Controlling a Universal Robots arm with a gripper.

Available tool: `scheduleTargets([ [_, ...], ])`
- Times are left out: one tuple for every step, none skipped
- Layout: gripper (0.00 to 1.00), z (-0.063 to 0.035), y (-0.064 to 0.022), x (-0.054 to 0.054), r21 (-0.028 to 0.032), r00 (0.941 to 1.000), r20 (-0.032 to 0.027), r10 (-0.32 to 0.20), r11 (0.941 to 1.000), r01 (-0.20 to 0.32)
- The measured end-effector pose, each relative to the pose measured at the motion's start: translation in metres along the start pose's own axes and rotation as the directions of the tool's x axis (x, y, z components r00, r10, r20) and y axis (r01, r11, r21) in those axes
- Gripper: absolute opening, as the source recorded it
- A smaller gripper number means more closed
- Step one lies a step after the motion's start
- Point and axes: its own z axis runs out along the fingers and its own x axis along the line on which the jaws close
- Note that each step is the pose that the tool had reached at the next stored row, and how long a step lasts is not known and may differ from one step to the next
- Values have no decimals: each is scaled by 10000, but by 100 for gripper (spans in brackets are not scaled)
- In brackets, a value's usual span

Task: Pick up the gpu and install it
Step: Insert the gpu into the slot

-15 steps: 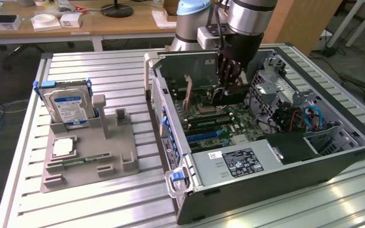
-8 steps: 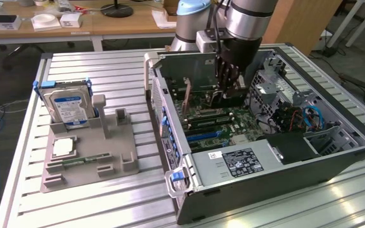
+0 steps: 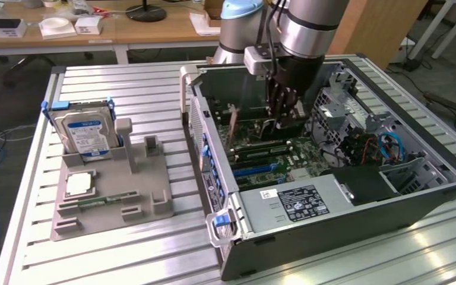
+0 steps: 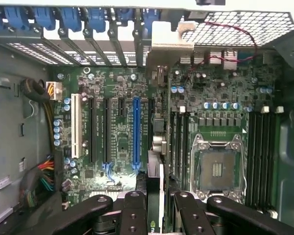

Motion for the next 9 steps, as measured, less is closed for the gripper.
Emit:
scheduleTargets([
  [26,8,1,10,-10,10000,-2,-29,10000,29],
  [26,16,1,22,-14,10000,-1,-58,10000,58],
  [26,22,0,37,-18,10000,-1,-85,10000,85],
  [26,26,1,52,-22,9999,-1,-106,9999,106],
  [26,32,1,65,-23,9999,-1,-126,9999,126],
  [26,38,2,69,-23,9999,1,-136,9999,136],
  [26,40,3,70,-23,9999,2,-137,9999,137],
  [26,39,3,70,-24,9999,-1,-138,9999,138],
  [26,39,3,71,-25,9999,-1,-139,9999,139],
])
